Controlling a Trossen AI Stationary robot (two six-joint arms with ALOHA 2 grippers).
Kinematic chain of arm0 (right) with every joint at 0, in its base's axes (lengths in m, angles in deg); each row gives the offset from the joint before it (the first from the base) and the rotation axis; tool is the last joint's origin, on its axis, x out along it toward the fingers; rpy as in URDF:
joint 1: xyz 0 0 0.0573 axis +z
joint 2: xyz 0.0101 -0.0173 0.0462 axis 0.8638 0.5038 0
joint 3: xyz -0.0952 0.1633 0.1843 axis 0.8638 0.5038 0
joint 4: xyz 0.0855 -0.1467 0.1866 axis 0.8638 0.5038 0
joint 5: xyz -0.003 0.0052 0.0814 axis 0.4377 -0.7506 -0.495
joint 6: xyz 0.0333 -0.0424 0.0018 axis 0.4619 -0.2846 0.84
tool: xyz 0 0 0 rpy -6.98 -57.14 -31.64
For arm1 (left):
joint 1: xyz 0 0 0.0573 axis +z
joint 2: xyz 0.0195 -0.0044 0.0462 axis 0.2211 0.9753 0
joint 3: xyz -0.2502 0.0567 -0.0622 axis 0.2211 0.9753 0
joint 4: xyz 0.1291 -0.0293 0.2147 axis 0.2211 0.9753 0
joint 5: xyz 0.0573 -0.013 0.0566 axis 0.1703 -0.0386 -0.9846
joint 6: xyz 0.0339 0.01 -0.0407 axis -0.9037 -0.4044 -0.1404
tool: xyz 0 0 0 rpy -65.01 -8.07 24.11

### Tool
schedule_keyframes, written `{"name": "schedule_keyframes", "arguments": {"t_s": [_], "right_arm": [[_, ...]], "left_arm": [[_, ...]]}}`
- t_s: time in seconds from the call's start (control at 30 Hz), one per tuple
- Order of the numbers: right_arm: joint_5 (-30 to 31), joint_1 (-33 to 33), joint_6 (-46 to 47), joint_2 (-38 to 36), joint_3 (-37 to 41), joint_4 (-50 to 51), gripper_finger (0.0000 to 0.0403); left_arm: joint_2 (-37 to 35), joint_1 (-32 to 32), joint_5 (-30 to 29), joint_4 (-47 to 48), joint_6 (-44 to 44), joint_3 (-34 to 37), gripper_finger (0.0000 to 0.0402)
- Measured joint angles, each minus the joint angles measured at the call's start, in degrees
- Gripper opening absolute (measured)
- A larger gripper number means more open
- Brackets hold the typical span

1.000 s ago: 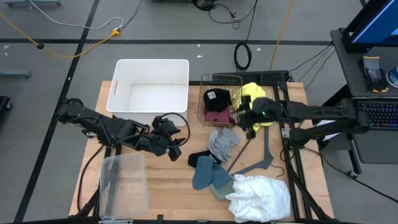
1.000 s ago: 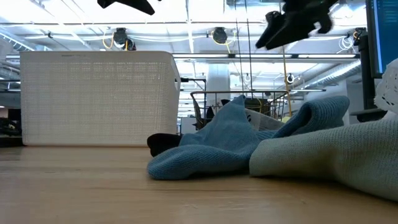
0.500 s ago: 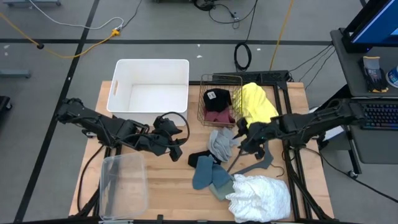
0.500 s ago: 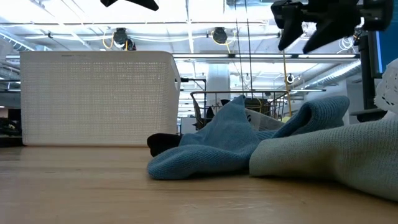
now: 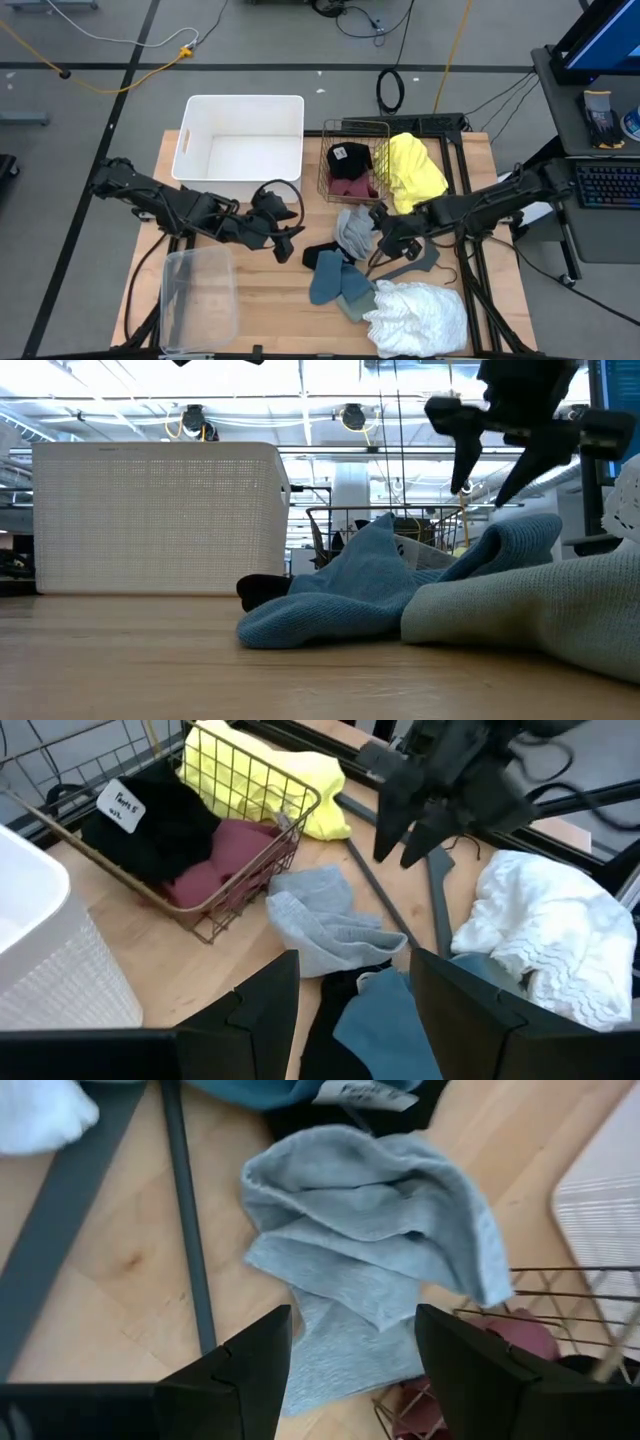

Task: Pick & Place Cloths
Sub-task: Put the gray boxers into the gold wire basket

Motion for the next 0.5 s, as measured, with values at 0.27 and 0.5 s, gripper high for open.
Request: {"name": "schedule_keyframes", "arguments": {"t_s": [0.27,0.5], "right_arm": [[0.00,-0.06,-0.38,6.58,0.00,-3.56,0.0208],[0.07,-1.09,-0.53,11.58,0.00,-6.34,0.0208]], "left_arm": [[0.00,0.00,0.00,-0.37,-0.46,0.00,0.0195],[0.00,0.00,0.02,-0.36,-0.33,0.00,0.0195]]}}
